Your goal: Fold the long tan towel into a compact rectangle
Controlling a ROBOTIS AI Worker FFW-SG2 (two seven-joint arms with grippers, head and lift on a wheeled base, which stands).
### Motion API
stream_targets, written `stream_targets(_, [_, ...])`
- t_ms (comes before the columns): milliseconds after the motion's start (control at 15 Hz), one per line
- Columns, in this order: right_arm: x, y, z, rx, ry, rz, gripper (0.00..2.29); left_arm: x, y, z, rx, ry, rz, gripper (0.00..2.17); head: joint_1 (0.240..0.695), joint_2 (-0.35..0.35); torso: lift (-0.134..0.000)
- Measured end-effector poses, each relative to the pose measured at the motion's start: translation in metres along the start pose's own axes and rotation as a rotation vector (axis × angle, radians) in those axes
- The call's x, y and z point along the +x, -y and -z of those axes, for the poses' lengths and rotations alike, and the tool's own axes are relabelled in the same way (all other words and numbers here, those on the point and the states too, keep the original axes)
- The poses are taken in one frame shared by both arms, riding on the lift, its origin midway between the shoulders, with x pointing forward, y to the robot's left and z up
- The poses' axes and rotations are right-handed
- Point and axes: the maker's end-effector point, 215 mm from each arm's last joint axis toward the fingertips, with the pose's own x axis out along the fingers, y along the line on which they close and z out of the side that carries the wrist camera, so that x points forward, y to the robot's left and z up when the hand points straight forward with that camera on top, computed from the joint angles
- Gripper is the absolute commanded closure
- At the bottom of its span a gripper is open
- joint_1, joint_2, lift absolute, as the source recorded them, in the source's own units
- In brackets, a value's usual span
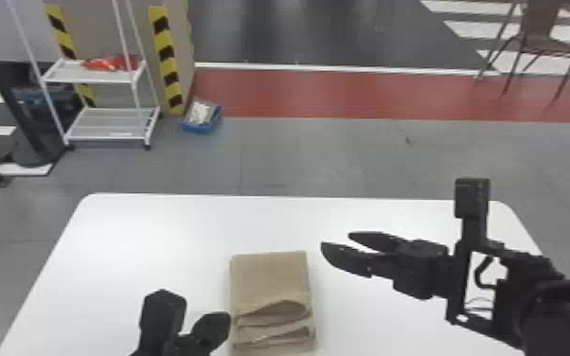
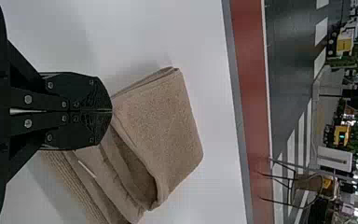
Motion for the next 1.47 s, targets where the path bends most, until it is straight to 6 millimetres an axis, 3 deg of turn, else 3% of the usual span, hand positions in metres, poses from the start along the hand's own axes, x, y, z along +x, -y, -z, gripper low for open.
stream_targets(200, [0.033,-0.024,0.021,-0.192,-0.175,-0.043,0.26,-0.005,0.004,0.002,-0.003,-0.018,0.006,1.87,0.695,0.053,0.0])
stream_targets(467, [0.062,-0.018,0.045,-0.439,-0.324,-0.081,0.26,-0.005,0.003,0.001,-0.003,-0.032,0.008,1.87,0.695,0.079,0.0])
stream_targets(667, [0.079,-0.022,0.066,-0.634,-0.404,-0.225,0.28,-0.003,-0.001,0.004,-0.005,-0.055,0.003,1.87,0.695,0.104,0.0])
stream_targets(933, [0.103,-0.024,0.107,-0.768,-0.511,-0.32,0.34,-0.001,-0.002,0.01,-0.014,-0.091,0.001,1.87,0.695,0.14,0.0])
stream_targets(1200, [0.119,-0.019,0.144,-0.873,-0.636,-0.347,0.38,0.0,-0.004,0.01,-0.014,-0.097,0.0,1.87,0.695,0.161,0.0])
stream_targets(1467, [0.125,-0.005,0.161,-0.975,-0.739,-0.316,0.47,0.001,-0.005,0.012,-0.015,-0.104,-0.001,1.87,0.695,0.158,0.0])
